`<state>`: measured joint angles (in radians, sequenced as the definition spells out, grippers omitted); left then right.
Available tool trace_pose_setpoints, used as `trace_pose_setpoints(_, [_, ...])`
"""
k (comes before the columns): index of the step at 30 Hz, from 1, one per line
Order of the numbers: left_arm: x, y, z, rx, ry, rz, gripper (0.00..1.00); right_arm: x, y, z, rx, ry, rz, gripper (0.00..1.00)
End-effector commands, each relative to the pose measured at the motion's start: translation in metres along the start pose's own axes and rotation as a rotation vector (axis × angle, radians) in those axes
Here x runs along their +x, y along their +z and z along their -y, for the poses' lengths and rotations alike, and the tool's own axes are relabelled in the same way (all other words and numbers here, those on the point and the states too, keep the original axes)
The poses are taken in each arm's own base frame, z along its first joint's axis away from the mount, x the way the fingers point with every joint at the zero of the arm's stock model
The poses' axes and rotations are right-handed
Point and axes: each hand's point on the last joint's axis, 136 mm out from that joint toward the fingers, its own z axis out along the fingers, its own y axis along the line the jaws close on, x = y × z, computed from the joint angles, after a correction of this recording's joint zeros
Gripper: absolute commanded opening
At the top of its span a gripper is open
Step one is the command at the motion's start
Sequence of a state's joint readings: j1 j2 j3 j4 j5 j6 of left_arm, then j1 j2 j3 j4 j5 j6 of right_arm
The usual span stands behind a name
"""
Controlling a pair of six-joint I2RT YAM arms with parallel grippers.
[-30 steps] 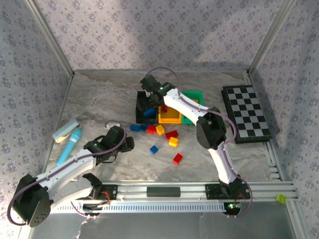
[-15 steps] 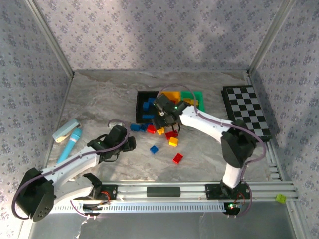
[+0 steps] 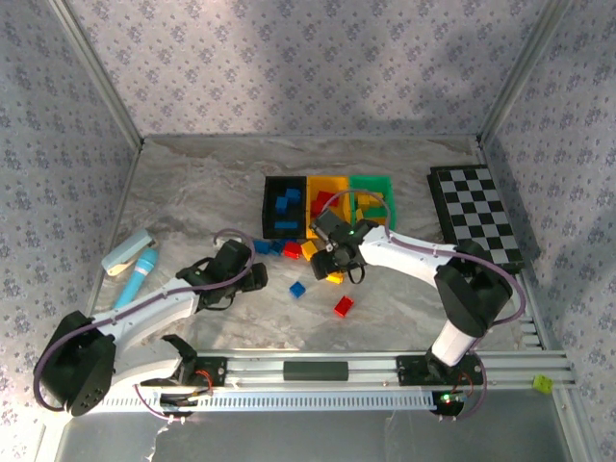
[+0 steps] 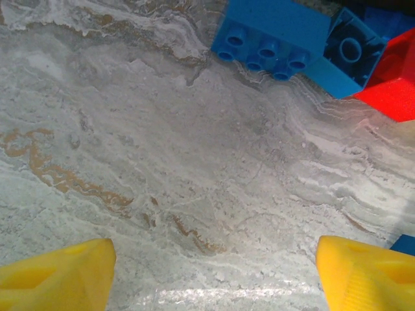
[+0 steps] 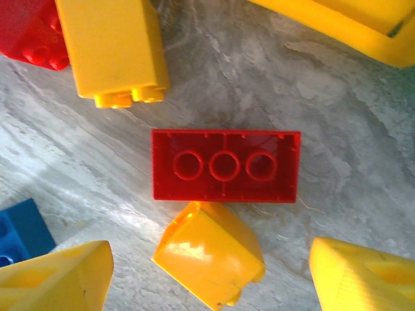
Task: Sort the legos into containers by color
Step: Pick up the lego from the center of the table.
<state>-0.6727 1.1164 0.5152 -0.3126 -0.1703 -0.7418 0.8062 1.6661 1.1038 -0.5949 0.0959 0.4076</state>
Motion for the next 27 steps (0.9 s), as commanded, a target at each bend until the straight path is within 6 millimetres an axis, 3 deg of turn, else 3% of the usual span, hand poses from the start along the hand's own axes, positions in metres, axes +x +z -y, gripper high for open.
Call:
trace_pose_setpoints(1, [-0.012,-0.005,0.009,0.029,-0.003,0.026,0.81,0.010,0.012,-0.007,-0.021,-0.001,-0.038,0.80])
trace_pose_setpoints(8, [-0.008,-0.005,0.002,0.015,-0.008,0.031,0.81,0.023,0.025,-0.005,-0.007,0.003,-0.079,0.74])
trace_pose_setpoints(14, [-0.008,-0.003,0.003,0.016,-0.009,0.031,0.81,0.031,0.029,-0.002,0.012,-0.005,-0.098,0.51])
trace_pose_setpoints(17, [-0.009,-0.002,0.006,0.025,-0.004,0.025,0.81,0.027,0.022,0.002,0.029,-0.006,-0.072,0.41])
trace_pose_setpoints(22, [-0.009,-0.001,0.008,0.033,-0.009,0.023,0.81,0.008,-0.005,0.015,0.073,0.006,0.041,0.40])
trace_pose_setpoints(27, [-0.006,0.000,0.010,0.050,-0.025,0.018,0.81,-0.024,-0.035,0.051,0.103,0.110,0.161,0.40])
